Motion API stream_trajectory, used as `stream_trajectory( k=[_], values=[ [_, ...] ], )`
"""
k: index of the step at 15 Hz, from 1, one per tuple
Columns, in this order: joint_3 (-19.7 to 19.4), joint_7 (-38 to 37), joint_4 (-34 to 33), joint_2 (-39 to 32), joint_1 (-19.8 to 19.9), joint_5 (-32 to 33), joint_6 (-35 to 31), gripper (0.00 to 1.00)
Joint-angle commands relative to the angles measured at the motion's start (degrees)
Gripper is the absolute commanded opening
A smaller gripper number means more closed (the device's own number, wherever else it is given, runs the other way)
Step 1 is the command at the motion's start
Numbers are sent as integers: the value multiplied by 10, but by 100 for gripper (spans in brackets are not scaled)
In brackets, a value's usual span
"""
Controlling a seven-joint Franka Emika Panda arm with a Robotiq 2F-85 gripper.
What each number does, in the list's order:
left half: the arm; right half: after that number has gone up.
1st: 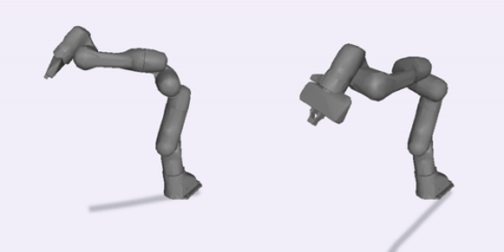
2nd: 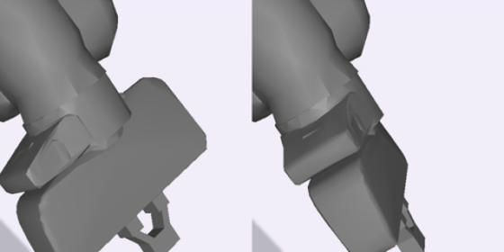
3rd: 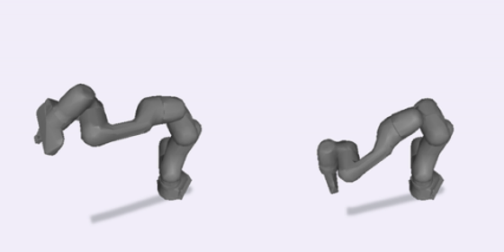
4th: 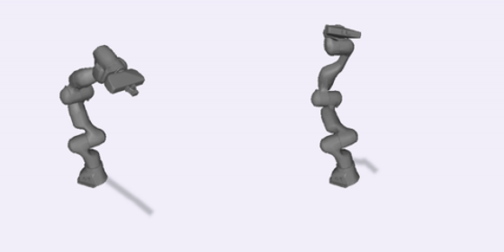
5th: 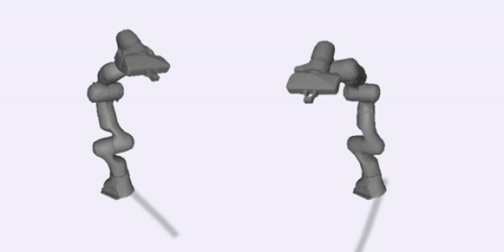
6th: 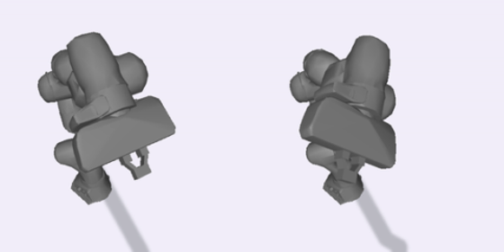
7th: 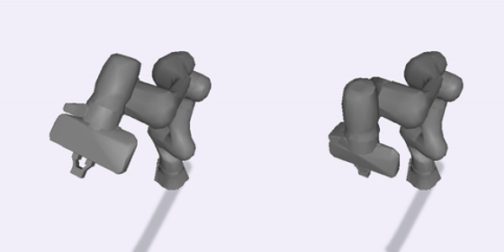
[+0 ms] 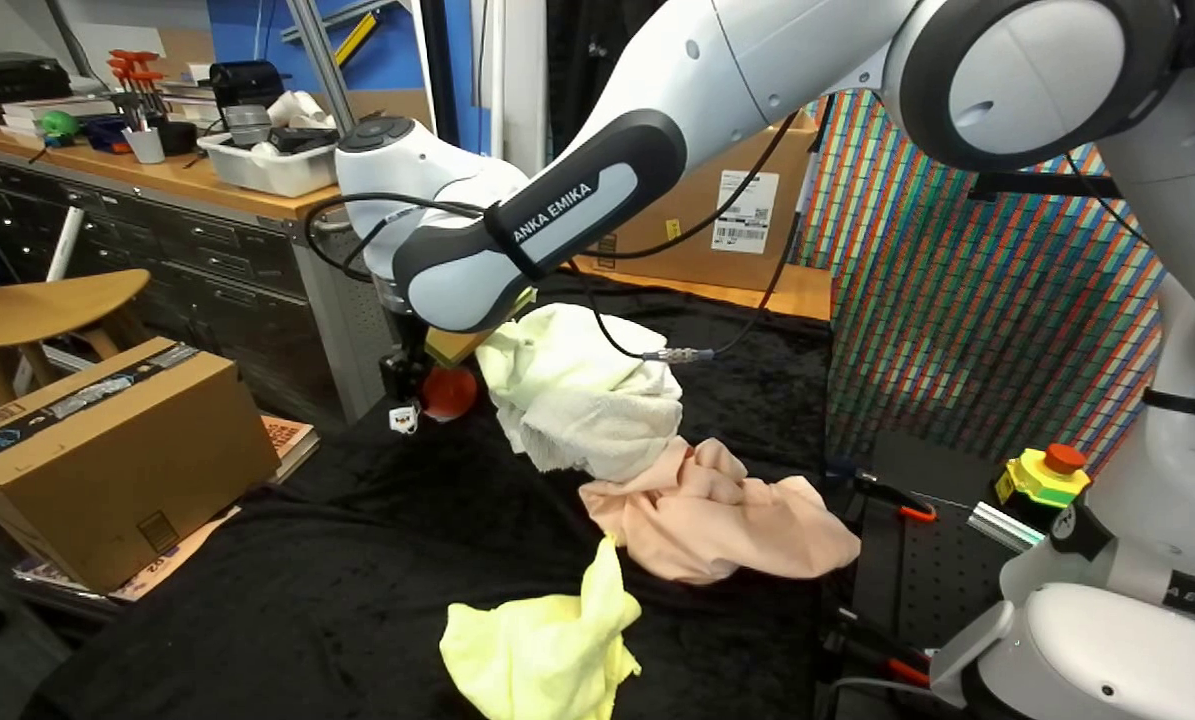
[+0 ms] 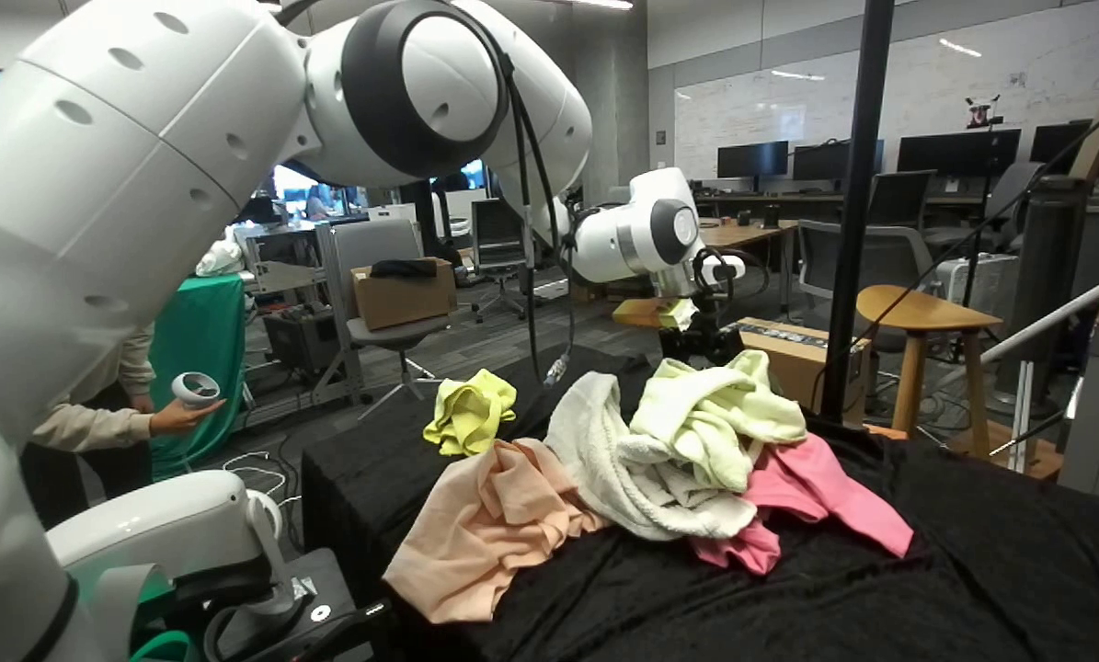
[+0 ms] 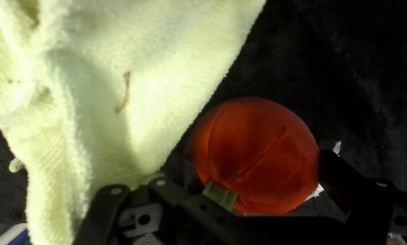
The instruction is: Put all the objects in the center of the table
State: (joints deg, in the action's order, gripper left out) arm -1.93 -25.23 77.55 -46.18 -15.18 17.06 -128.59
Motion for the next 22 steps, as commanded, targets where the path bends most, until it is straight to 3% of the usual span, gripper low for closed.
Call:
stream_trajectory(
  k=[1, 3, 5, 11, 14, 15, 22],
  values=[
    [-5, 14, -28, -16, -3, -21, 13, 94],
    [-5, 14, -26, -17, -2, -24, 11, 70],
    [-4, 14, -22, -14, -1, -26, 9, 60],
    [-4, 12, -7, -4, 2, -34, 3, 13],
    [-2, 10, -1, 2, 4, -43, 1, 7],
    [-1, 9, 5, 8, 5, -46, -2, 12],
    [-1, 4, 43, 64, -3, -53, -11, 11]
  ],
)
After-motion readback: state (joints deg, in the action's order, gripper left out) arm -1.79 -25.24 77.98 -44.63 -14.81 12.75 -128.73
